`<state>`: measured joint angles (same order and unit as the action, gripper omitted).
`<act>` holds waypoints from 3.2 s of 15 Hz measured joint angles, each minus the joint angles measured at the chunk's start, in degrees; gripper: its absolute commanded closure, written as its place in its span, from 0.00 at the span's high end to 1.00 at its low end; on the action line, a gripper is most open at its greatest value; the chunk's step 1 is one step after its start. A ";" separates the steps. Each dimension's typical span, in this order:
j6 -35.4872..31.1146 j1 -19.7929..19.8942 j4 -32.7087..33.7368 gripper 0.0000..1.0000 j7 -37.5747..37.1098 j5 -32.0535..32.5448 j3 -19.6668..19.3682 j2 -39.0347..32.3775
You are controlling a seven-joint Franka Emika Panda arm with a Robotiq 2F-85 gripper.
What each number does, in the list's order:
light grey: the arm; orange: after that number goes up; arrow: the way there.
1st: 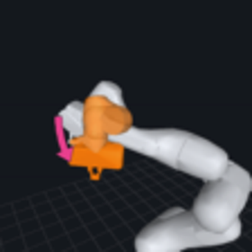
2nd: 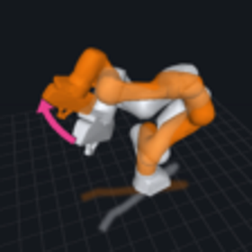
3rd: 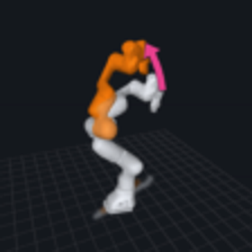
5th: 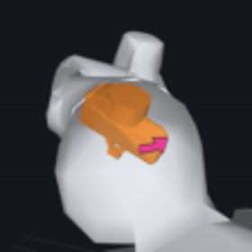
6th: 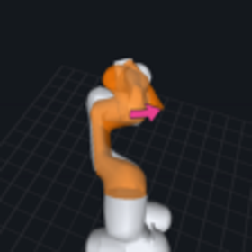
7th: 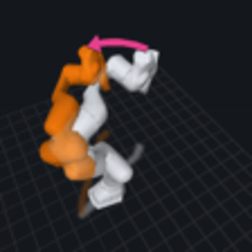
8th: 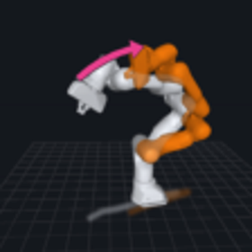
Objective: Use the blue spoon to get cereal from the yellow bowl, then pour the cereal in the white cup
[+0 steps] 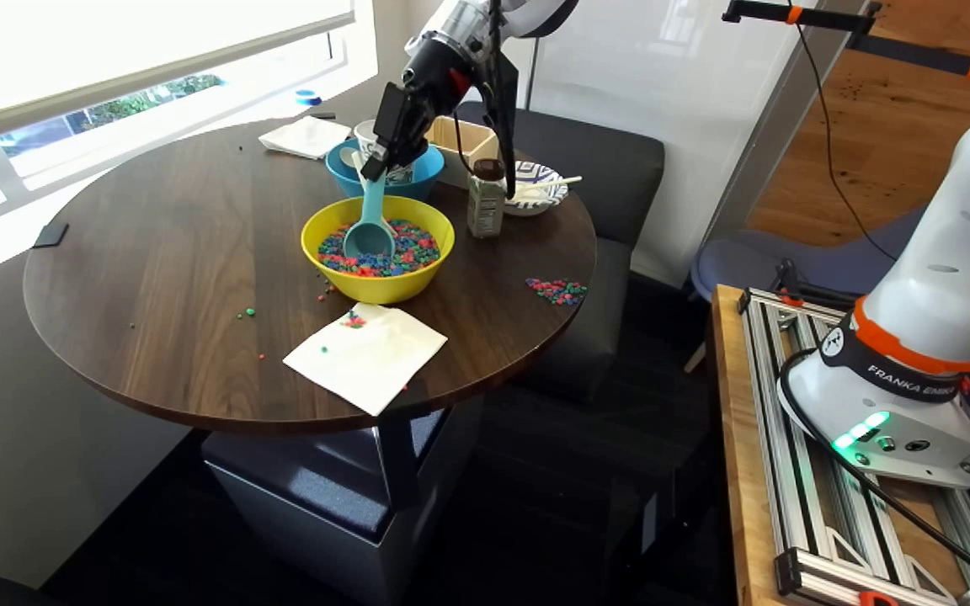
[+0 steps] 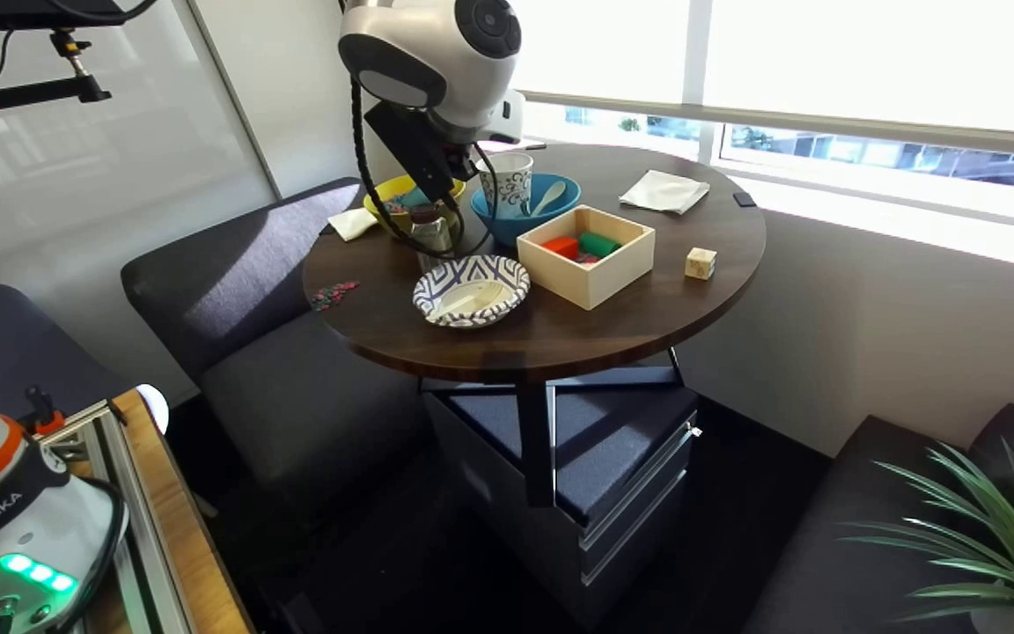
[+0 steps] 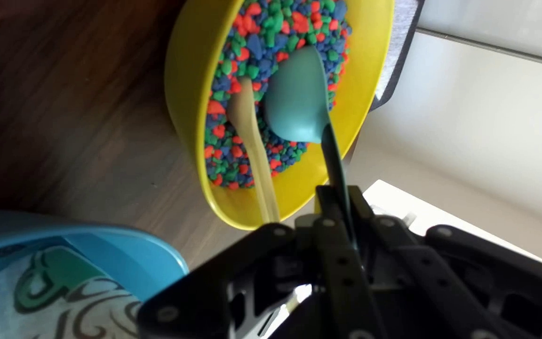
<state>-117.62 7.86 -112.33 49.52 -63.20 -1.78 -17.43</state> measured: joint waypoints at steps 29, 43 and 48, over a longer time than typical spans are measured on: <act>29.01 6.87 6.28 0.02 -2.22 -8.83 -4.19 -2.11; 24.98 8.39 8.29 0.02 -3.54 -16.11 -8.48 -0.40; 17.94 8.92 10.27 0.02 -6.34 -15.97 -11.07 -0.66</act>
<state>-99.69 16.78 -102.05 43.18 -79.17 -12.84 -18.09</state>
